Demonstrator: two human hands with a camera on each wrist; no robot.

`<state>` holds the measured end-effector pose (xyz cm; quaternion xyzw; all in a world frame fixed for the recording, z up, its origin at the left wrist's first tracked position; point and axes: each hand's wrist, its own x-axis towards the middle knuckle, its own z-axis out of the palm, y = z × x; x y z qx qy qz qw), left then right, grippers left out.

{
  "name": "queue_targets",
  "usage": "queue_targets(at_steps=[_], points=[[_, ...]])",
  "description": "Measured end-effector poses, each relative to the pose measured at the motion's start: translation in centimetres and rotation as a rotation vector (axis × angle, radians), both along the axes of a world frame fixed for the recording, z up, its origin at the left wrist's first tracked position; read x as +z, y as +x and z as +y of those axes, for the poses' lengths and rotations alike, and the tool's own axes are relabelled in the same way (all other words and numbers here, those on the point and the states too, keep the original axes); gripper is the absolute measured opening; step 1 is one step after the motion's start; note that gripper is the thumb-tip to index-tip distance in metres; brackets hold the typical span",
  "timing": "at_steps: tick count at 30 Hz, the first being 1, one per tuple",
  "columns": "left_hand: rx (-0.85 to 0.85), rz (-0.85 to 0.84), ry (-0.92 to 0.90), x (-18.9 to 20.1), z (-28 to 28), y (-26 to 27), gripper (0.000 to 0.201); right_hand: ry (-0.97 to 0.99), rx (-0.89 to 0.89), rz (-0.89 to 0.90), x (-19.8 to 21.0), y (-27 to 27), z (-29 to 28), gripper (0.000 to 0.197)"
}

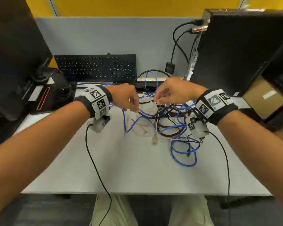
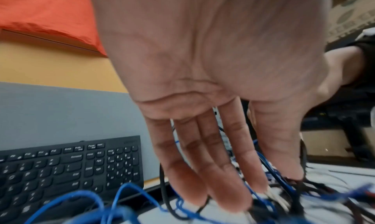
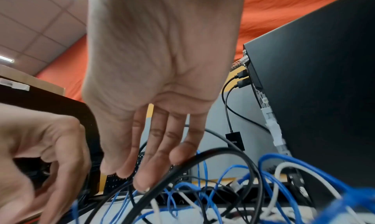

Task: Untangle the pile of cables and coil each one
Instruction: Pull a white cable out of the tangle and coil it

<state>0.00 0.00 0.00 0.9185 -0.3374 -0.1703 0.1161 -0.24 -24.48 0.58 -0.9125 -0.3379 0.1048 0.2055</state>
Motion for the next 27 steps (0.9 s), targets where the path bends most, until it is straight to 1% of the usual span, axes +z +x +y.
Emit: queue_targets(at_steps=[1, 3, 6, 8, 10, 12, 14, 15, 17, 18, 20, 21, 22, 24, 26, 27], points=[[-0.001, -0.015, 0.009, -0.7, 0.2, -0.9, 0.008, 0.011, -0.010, 0.004, -0.6, -0.8, 0.0, 0.011], [0.024, -0.059, 0.021, -1.9, 0.3, -2.3, 0.018, 0.019, -0.048, -0.027, -1.3, -2.2, -0.1, 0.010], [0.106, -0.100, 0.013, -3.1, 0.4, -4.2, 0.034, 0.042, -0.068, -0.116, -1.6, -4.2, -0.5, 0.009], [0.197, -0.097, 0.002, -3.6, 0.4, -4.7, 0.038, 0.046, -0.068, -0.105, -1.5, -4.8, -1.1, 0.008], [0.310, 0.003, 0.004, -4.1, 0.5, -4.8, 0.035, 0.036, -0.074, -0.092, -1.4, -5.3, -1.5, 0.008], [0.401, 0.120, -0.042, -4.4, 0.3, -4.6, 0.024, 0.031, -0.079, -0.096, -1.3, -5.3, -2.0, 0.009], [0.441, 0.152, -0.124, -4.4, 0.1, -4.2, 0.013, 0.002, -0.073, -0.103, -0.9, -4.9, -2.6, 0.010], [0.443, 0.124, -0.153, -4.1, 0.0, -4.0, 0.011, -0.007, -0.067, -0.099, -0.6, -4.5, -2.8, 0.009], [0.434, 0.013, -0.198, -3.1, -0.5, -3.1, 0.010, 0.004, -0.064, -0.090, 0.2, -3.1, -3.4, 0.009], [0.432, -0.060, -0.220, -2.3, -0.7, -2.7, 0.013, 0.018, -0.064, -0.093, 0.6, -2.5, -3.6, 0.008], [0.418, -0.207, -0.263, 0.1, -1.2, -1.6, 0.017, 0.044, -0.071, -0.100, 1.4, -1.1, -4.0, 0.008], [0.405, -0.246, -0.286, 1.4, -1.4, -1.2, 0.015, 0.037, -0.071, -0.097, 1.7, -0.3, -3.9, 0.009], [0.386, -0.252, -0.315, 2.7, -1.7, -1.1, 0.012, 0.028, -0.070, -0.092, 2.0, 0.1, -3.7, 0.012], [0.362, -0.197, -0.391, 4.8, -2.2, -0.9, 0.007, 0.036, -0.065, -0.107, 2.6, 0.9, -2.9, 0.020], [0.331, -0.125, -0.503, 6.4, -2.8, -1.1, 0.009, 0.111, -0.054, -0.117, 3.2, 1.3, -2.0, 0.033], [0.302, -0.120, -0.558, 7.1, -3.0, -1.2, 0.011, 0.169, -0.042, -0.100, 3.5, 1.3, -1.4, 0.038]])
